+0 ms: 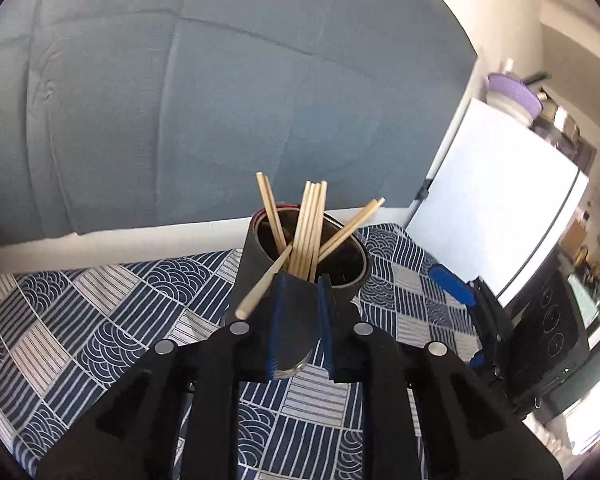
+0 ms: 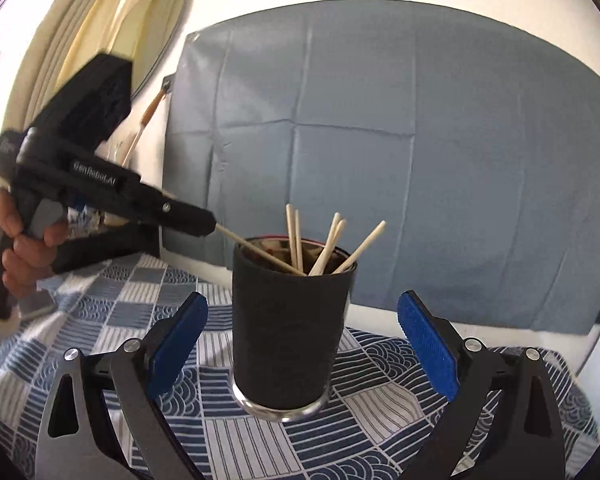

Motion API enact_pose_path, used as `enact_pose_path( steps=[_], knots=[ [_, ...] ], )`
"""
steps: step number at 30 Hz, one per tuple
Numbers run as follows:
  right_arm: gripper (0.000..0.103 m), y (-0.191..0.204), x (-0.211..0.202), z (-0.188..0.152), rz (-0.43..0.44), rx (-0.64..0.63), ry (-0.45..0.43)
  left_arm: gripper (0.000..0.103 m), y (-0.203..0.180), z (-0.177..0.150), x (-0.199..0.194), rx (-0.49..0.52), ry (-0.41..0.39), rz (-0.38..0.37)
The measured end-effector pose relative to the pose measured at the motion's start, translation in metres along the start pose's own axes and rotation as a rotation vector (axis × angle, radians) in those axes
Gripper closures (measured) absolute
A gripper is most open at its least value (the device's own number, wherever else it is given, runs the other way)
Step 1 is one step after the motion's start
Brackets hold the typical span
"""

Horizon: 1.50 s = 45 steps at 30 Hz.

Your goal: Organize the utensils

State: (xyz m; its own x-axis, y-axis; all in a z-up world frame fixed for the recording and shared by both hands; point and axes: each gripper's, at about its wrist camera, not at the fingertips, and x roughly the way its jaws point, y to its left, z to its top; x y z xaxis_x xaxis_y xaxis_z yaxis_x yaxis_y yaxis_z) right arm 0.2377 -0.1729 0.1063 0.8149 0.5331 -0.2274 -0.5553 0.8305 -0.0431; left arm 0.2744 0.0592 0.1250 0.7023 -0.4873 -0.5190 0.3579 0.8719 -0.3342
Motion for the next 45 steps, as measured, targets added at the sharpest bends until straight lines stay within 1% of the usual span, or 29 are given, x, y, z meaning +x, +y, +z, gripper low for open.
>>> enact_pose_path(
  steps=[1, 2, 3, 4, 5, 6, 7, 8, 12, 15, 17, 18, 19, 20, 22, 23, 24, 25, 26, 27, 28, 29, 30, 31, 32, 33, 37, 40, 45],
  knots=[
    [0.011, -0.002, 0.000, 0.000, -0.002, 0.018, -0.006, 0.069, 0.002, 0.001, 0.000, -0.011, -0.009, -0.006],
    [0.011, -0.004, 0.000, 0.000, -0.005, 0.030, -0.009, 0.064, 0.004, 0.001, 0.001, -0.020, -0.024, -0.009],
    [0.012, -0.008, 0.000, 0.001, -0.004, 0.052, -0.010, 0.064, 0.003, 0.001, 0.002, -0.020, -0.037, -0.005],
    [0.020, -0.011, 0.000, 0.001, 0.004, 0.073, -0.008, 0.064, 0.003, 0.002, 0.002, -0.019, -0.049, -0.007],
    [0.035, -0.014, 0.000, 0.001, 0.026, 0.096, -0.004, 0.081, 0.003, 0.003, 0.005, -0.023, -0.049, -0.025],
    [0.070, -0.019, 0.002, 0.002, 0.053, 0.124, 0.009, 0.096, 0.004, 0.004, 0.007, -0.029, -0.041, -0.035],
    [0.095, -0.023, 0.005, 0.002, 0.063, 0.148, 0.025, 0.103, 0.004, 0.006, 0.011, -0.039, -0.021, -0.040],
    [0.101, -0.027, 0.007, 0.002, 0.081, 0.170, 0.035, 0.103, 0.005, 0.007, 0.015, -0.051, -0.009, -0.047],
    [0.101, -0.038, 0.008, 0.003, 0.102, 0.223, 0.029, 0.103, 0.005, 0.013, 0.012, -0.052, -0.041, -0.041],
    [0.101, -0.041, 0.009, 0.003, 0.095, 0.229, 0.033, 0.103, 0.012, 0.010, 0.015, -0.109, 0.004, -0.064],
    [0.098, -0.042, 0.008, 0.002, 0.098, 0.237, 0.037, 0.102, 0.014, 0.005, 0.014, -0.140, 0.013, -0.045],
    [0.097, -0.043, 0.008, 0.001, 0.095, 0.243, 0.035, 0.098, 0.014, 0.003, 0.011, -0.136, 0.001, -0.047],
    [0.097, -0.044, 0.008, 0.000, 0.094, 0.247, 0.035, 0.085, 0.015, 0.000, 0.009, -0.134, -0.008, -0.054],
    [0.097, -0.045, 0.007, -0.001, 0.100, 0.252, 0.035, 0.066, 0.015, -0.003, 0.006, -0.139, -0.014, -0.055],
    [0.094, -0.047, 0.007, -0.002, 0.117, 0.267, 0.039, 0.044, 0.015, -0.007, 0.003, -0.141, -0.023, -0.057],
    [0.087, -0.047, 0.008, -0.002, 0.119, 0.277, 0.047, 0.039, 0.015, -0.007, 0.001, -0.137, -0.036, -0.054],
    [0.062, -0.049, 0.008, -0.001, 0.118, 0.283, 0.048, 0.034, 0.014, -0.007, -0.002, -0.134, -0.064, -0.022],
    [0.030, -0.049, 0.008, -0.001, 0.110, 0.289, 0.046, 0.027, 0.015, -0.005, -0.003, -0.138, -0.080, -0.005],
    [0.020, -0.047, 0.006, 0.001, 0.088, 0.289, 0.031, 0.027, 0.017, -0.002, -0.005, -0.154, -0.109, -0.006],
    [0.016, -0.046, 0.004, 0.001, 0.076, 0.282, 0.015, 0.027, 0.019, 0.000, -0.006, -0.162, -0.123, -0.014],
    [0.016, -0.044, 0.002, 0.003, 0.071, 0.272, 0.003, 0.028, 0.020, 0.004, -0.007, -0.167, -0.144, -0.011],
    [0.017, -0.044, 0.002, 0.006, 0.068, 0.266, -0.002, 0.043, 0.021, 0.007, -0.006, -0.162, -0.150, -0.005],
    [0.033, -0.043, 0.002, 0.009, 0.054, 0.260, -0.008, 0.059, 0.019, 0.011, -0.002, -0.143, -0.146, -0.004],
    [0.072, -0.043, 0.003, 0.012, 0.045, 0.257, -0.007, 0.099, 0.018, 0.015, 0.004, -0.134, -0.119, 0.012],
    [0.090, -0.044, 0.005, 0.014, 0.045, 0.262, 0.005, 0.098, 0.018, 0.016, 0.009, -0.142, -0.097, 0.000],
    [0.102, -0.046, 0.007, 0.016, 0.053, 0.276, 0.017, 0.098, 0.019, 0.017, 0.015, -0.161, -0.071, -0.027],
    [0.102, -0.052, 0.011, 0.020, 0.040, 0.293, 0.021, 0.098, 0.016, 0.021, 0.021, -0.167, -0.051, -0.012],
    [0.102, -0.055, 0.019, 0.029, 0.034, 0.297, 0.040, 0.098, 0.003, 0.036, 0.024, -0.098, -0.023, 0.037],
    [0.101, -0.054, 0.039, 0.046, 0.068, 0.290, 0.100, 0.098, -0.023, 0.060, 0.045, 0.032, 0.132, 0.124]
  ],
)
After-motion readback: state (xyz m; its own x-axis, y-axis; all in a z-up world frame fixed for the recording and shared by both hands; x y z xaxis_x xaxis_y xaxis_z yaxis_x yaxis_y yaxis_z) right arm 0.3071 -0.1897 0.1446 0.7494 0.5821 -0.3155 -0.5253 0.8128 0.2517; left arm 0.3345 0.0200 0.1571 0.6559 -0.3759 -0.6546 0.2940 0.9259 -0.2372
